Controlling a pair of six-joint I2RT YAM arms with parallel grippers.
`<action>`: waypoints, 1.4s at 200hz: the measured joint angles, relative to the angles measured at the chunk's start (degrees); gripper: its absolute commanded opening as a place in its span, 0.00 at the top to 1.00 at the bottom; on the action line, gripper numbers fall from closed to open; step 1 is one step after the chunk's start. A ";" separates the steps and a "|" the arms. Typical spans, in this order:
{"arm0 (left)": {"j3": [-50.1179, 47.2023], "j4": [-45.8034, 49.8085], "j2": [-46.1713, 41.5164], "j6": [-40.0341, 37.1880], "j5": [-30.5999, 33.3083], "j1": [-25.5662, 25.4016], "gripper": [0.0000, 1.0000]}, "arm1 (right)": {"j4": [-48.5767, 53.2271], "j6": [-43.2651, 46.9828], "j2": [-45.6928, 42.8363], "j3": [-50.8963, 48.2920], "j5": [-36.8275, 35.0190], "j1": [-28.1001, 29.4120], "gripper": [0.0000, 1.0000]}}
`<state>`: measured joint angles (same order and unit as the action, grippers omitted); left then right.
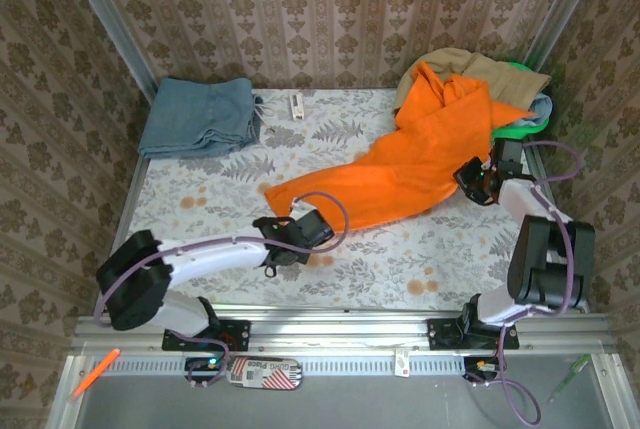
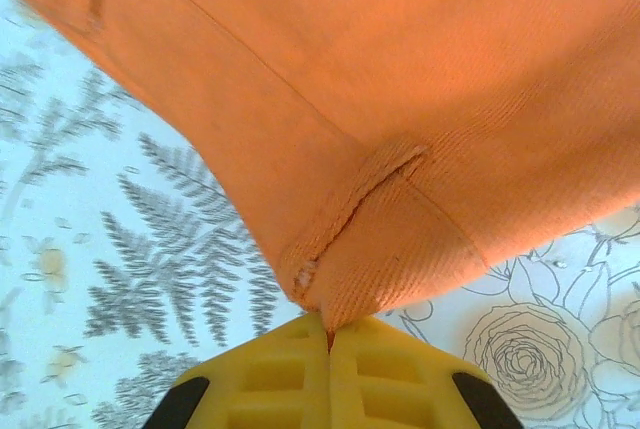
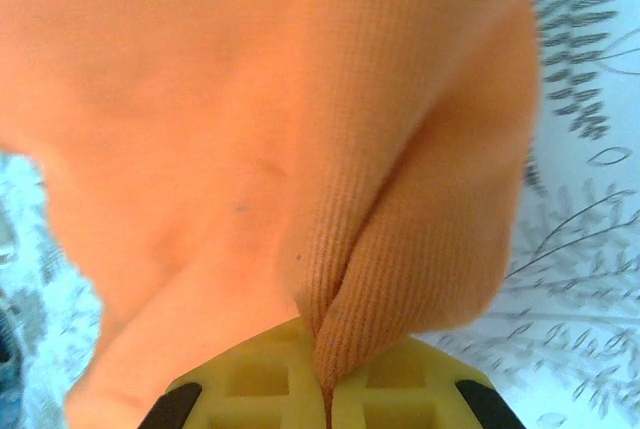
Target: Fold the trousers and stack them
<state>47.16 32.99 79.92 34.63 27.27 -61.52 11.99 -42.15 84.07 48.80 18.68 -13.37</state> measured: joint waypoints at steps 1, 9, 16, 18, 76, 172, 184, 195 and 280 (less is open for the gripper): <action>0.09 0.15 -0.26 0.00 0.09 0.02 1.00 | 0.26 0.02 -0.55 0.04 0.00 0.15 1.00; 0.98 1.73 -2.78 0.00 0.90 0.37 1.00 | 1.29 0.02 -3.19 0.37 -0.02 1.07 1.00; 2.03 3.04 -5.01 -0.02 1.55 0.83 1.00 | 2.29 0.07 -5.46 0.87 -0.07 1.90 1.00; 2.40 3.43 -5.64 0.00 1.68 1.01 1.00 | 2.58 0.11 -5.92 1.01 -0.20 2.08 1.00; 14.56 13.70 -22.47 -2.49 4.68 6.64 1.00 | 11.41 0.94 -20.26 12.92 -1.53 10.51 1.00; 34.29 27.34 -32.65 -7.48 10.97 7.61 1.00 | 24.20 8.04 -23.34 41.83 -13.07 41.92 1.00; 35.67 28.55 -33.99 -7.48 11.82 7.61 1.00 | 24.55 9.29 -23.32 43.71 -15.17 47.01 1.00; 36.74 29.44 -35.19 -7.45 12.57 7.61 1.00 | 24.76 10.32 -23.21 44.46 -16.85 51.23 1.00; 35.58 35.12 -40.02 -5.92 16.63 7.63 1.00 | 25.55 14.38 -14.84 41.68 -22.67 51.93 1.00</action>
<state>82.74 68.12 39.90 28.71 43.90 -53.89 37.54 -27.77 69.23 90.48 -3.99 38.57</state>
